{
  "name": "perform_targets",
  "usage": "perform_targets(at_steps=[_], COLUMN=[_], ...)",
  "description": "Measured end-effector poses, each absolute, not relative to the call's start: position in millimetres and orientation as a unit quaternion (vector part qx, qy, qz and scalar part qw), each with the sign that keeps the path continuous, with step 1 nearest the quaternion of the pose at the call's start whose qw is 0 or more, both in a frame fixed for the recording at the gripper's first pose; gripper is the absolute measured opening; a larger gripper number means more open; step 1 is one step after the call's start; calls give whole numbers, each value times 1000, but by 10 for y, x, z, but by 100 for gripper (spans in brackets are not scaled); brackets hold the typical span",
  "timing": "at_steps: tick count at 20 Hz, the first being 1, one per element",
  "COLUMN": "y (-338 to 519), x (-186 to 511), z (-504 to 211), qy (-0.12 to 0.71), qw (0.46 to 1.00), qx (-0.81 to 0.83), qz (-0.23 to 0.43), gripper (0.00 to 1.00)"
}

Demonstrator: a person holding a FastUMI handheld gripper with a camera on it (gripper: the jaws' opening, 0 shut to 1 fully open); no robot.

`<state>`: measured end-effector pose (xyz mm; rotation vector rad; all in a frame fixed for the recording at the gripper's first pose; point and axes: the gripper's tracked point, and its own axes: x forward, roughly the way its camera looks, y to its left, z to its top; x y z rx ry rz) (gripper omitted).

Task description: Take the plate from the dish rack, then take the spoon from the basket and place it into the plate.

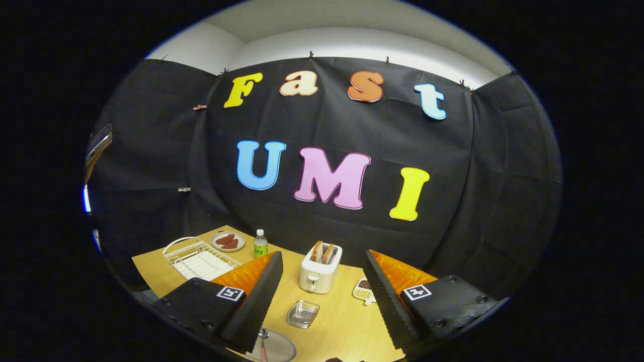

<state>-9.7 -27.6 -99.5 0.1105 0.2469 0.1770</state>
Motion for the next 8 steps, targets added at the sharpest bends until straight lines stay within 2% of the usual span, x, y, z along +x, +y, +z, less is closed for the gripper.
perform_targets(at_steps=[8], y=[-475], x=[-11], z=[-708], qy=[79], qw=[992], qx=[70], qz=[68], gripper=[98])
